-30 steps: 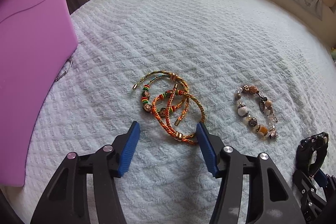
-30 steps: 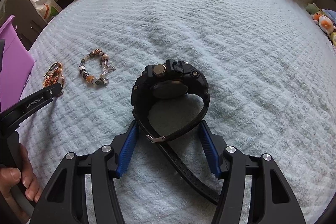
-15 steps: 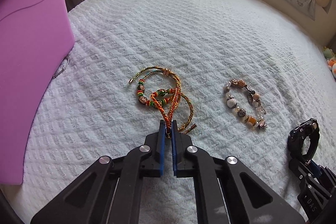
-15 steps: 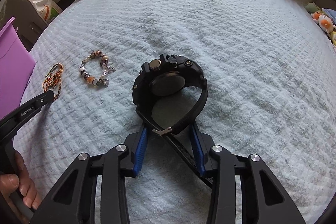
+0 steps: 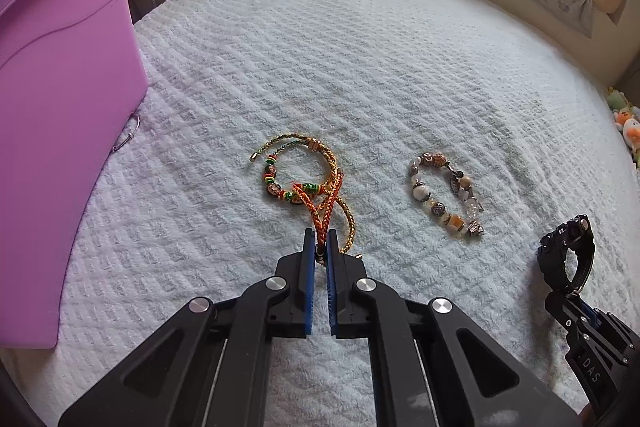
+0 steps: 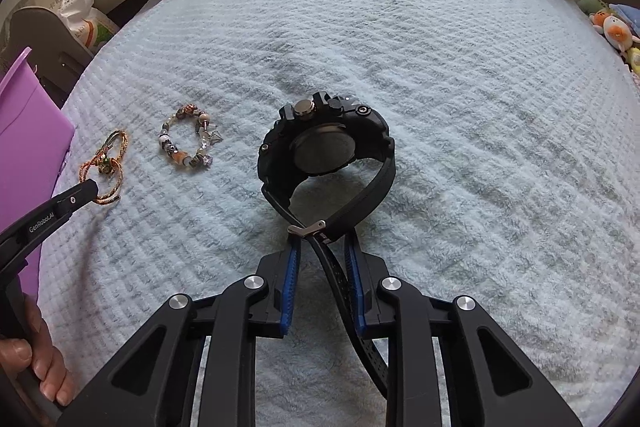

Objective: Organize jewelry
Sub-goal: 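Lift the orange bracelet with the left gripper while the right lifts the black watch by its strap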

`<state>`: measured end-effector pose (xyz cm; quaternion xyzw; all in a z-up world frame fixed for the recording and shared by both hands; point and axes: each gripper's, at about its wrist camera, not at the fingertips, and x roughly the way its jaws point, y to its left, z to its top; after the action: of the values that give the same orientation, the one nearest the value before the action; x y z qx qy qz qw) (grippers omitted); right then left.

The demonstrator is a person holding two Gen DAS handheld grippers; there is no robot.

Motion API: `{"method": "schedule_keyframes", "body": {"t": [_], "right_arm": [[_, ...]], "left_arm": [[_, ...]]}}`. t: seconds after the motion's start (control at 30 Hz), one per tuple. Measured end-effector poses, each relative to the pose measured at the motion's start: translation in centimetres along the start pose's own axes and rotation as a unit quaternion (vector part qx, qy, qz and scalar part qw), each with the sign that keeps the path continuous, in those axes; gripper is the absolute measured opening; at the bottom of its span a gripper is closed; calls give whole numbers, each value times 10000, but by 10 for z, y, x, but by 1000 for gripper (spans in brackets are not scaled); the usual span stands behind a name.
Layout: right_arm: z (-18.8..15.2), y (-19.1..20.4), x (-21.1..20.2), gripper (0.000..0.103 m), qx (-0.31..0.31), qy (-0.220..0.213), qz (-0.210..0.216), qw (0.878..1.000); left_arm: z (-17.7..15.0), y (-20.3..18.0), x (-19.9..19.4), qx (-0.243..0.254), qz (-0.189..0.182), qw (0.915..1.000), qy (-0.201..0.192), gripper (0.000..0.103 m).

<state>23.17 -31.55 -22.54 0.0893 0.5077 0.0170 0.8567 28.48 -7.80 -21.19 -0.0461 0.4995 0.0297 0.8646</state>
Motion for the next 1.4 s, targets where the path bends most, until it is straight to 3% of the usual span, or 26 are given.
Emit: {"method": "schedule_keyframes", "body": {"t": [0.37,0.4,0.43,0.47,0.97,1.13,1.2,1.23,1.4], "right_arm": [[-3,-9,-36,16,-39,-78,31,10000],[-2,-8,-40,14,-66,-114,35,9999],[2,-7,-42,3,-87,-142,50,9998],[3,-6,-44,0,-105,-134,43,9998],[-5,-11,-38,0,-56,-146,131,9998],[-2,-1,-29,2,-80,-189,126,9997],[-1,2,-28,22,-99,-208,92,9997],[0,4,-27,25,-105,-259,78,9996],[4,9,-22,25,-115,-293,51,9995]], "left_arm": [[-4,-4,-32,125,-67,9999,-25,6],[-3,-5,-35,138,-72,9999,-26,6],[-3,-5,-38,149,-67,9999,-26,6],[-3,-5,-42,151,-66,9999,-29,6],[-15,-1,-52,116,-71,9999,-23,6],[-15,0,-50,129,-68,9999,-14,6],[-15,2,-49,113,-67,9999,-6,6],[-15,3,-48,104,-62,9999,3,6],[-17,6,-42,69,-53,9999,67,6]]}}
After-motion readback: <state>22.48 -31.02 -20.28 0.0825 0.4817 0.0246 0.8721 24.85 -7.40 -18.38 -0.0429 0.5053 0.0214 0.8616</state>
